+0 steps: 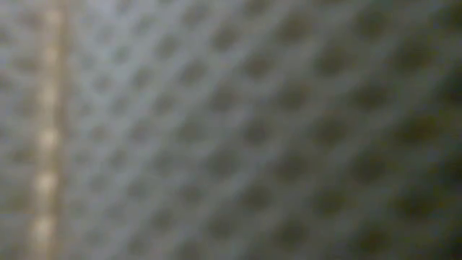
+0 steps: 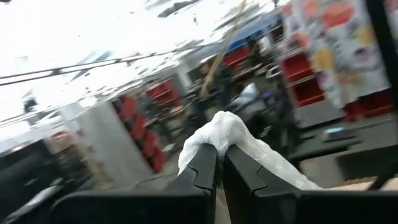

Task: Sort clothes
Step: Put the white shirt into the white laundry organizer

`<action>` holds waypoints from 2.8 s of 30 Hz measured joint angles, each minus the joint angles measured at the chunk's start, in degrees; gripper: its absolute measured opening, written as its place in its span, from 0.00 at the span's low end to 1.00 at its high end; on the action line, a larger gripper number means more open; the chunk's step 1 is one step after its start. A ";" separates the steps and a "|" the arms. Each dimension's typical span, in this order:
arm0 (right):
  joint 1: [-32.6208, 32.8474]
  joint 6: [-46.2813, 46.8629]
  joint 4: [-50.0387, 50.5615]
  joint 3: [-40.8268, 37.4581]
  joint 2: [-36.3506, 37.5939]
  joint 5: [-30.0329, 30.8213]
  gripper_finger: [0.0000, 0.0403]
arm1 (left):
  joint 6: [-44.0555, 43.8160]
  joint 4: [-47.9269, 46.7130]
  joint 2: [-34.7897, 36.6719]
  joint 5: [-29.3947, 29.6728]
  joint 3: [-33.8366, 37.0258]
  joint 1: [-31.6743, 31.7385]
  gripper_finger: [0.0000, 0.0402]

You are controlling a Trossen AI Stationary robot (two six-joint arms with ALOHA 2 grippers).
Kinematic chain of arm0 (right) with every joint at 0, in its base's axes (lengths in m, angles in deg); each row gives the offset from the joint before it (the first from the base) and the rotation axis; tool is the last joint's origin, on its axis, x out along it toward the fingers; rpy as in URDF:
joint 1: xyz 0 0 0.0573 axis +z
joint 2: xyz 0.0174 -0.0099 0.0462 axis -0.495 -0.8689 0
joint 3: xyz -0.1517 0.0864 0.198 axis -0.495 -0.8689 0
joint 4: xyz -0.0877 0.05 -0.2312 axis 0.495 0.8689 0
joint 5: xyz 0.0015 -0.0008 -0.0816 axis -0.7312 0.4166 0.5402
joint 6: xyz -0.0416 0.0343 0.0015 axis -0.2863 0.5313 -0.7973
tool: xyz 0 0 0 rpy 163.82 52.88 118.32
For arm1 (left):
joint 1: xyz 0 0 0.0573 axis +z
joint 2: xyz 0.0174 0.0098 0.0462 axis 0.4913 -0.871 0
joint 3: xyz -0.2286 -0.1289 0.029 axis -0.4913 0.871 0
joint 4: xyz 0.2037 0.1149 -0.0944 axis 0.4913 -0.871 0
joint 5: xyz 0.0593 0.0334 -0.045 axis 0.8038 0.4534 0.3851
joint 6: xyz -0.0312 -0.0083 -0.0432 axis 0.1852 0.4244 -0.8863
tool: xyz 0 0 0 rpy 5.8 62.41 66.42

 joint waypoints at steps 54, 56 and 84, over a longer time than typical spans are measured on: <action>5.48 11.51 -35.29 0.02 -13.19 -14.94 0.91 | 3.44 -0.11 -10.63 2.49 0.11 4.33 0.00; 5.48 10.95 -36.30 0.02 -13.63 -15.09 0.91 | 3.32 -0.07 -10.63 2.50 0.11 4.33 0.00; 5.48 6.88 -34.67 -0.02 -11.29 -12.90 0.03 | -29.77 -36.18 -6.11 7.41 0.00 -0.05 0.63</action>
